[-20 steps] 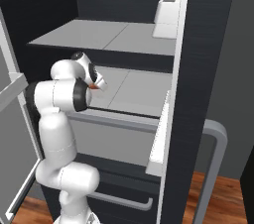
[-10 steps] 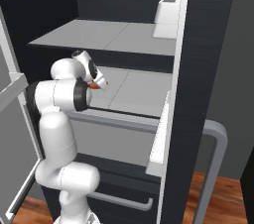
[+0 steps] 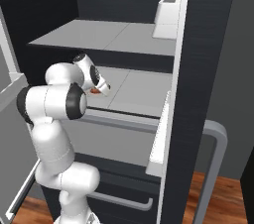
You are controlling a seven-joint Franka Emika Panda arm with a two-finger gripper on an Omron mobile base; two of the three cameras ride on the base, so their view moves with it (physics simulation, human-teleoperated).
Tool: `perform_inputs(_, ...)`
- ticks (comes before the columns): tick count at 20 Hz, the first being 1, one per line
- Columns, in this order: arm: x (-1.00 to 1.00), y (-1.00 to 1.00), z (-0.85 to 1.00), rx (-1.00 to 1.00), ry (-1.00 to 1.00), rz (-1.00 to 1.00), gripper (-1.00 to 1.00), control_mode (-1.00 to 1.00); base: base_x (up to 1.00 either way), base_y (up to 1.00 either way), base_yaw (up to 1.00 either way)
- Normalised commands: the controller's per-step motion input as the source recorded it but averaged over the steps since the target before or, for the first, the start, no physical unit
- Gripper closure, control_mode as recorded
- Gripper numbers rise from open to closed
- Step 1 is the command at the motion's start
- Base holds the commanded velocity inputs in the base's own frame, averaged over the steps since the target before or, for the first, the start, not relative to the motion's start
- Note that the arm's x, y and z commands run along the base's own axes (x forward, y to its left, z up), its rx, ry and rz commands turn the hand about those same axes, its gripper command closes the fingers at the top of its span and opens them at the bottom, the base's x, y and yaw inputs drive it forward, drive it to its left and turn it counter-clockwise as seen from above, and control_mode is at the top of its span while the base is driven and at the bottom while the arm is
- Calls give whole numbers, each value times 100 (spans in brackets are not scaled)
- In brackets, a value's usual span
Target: Place one sweet potato and one steak in each tupperware on the nearby counter, to pack two identical lunches.
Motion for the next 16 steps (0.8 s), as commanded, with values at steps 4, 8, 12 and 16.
perform_inputs(4,-100,-46,-67,0,-12,0,100,-100,0,0,0)
perform_inputs(8,-100,-62,-29,0,-4,0,100,-100,0,0,0)
perform_inputs(12,-100,-85,1,2,1,0,100,-100,0,0,0)
perform_inputs(16,-100,-83,47,5,11,0,100,-100,0,0,0)
